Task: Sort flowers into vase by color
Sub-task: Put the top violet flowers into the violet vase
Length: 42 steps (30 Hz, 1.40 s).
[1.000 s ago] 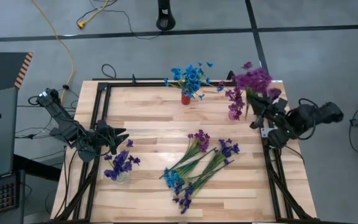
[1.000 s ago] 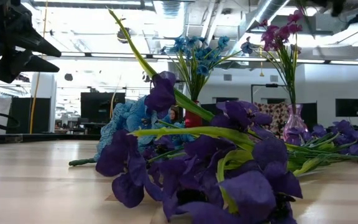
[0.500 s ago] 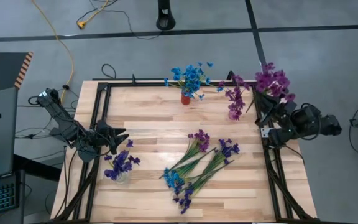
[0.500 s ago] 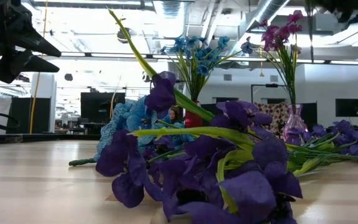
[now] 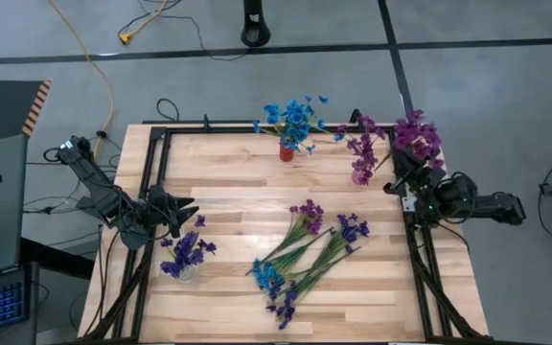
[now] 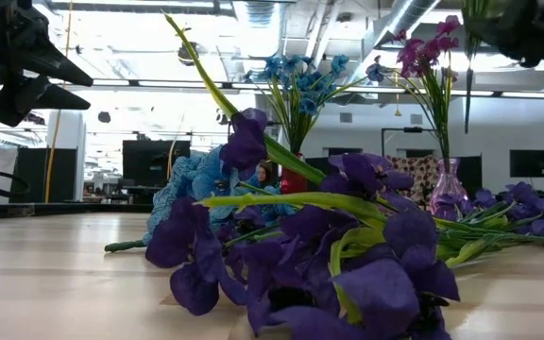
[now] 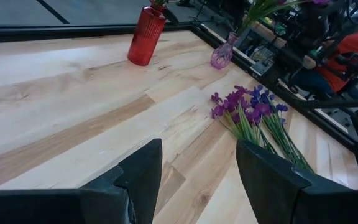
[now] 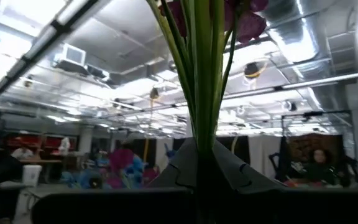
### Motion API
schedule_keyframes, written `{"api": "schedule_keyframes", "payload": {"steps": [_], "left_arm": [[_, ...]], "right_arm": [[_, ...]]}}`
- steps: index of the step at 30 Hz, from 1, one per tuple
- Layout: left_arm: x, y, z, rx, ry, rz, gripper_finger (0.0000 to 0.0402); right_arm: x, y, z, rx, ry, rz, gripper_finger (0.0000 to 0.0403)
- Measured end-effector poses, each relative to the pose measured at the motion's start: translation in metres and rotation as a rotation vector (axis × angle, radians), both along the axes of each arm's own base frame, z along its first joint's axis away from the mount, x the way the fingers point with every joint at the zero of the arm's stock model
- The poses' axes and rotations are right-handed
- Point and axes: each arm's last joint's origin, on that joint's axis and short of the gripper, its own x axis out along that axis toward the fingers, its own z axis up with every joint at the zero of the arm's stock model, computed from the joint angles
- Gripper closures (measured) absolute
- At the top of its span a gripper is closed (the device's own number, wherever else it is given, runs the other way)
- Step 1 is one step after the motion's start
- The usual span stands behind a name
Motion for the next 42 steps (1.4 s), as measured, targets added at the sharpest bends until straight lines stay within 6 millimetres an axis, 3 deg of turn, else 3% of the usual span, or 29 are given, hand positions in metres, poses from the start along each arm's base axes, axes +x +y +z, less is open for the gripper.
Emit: {"api": "schedule_keyframes", "payload": {"steps": [6,13,28,42], "left_arm": [[0.0,0.0,0.0,0.006,-0.006,0.008,0.0208],[0.0,0.001,0.0,0.013,-0.013,0.018,0.0208],[0.0,0.001,0.0,0.013,-0.014,0.018,0.0208],[0.0,0.001,0.001,0.014,-0.014,0.019,0.0208]], "right_arm": [[0.001,-0.006,-0.002,0.018,0.013,-0.057,0.0359],[0.008,-0.011,-0.013,0.061,0.093,-0.008,0.0359],[0.004,-0.02,-0.011,0.046,0.022,-0.002,0.0359],[0.012,-0.027,-0.014,0.06,0.071,-0.001,0.0359]]}}
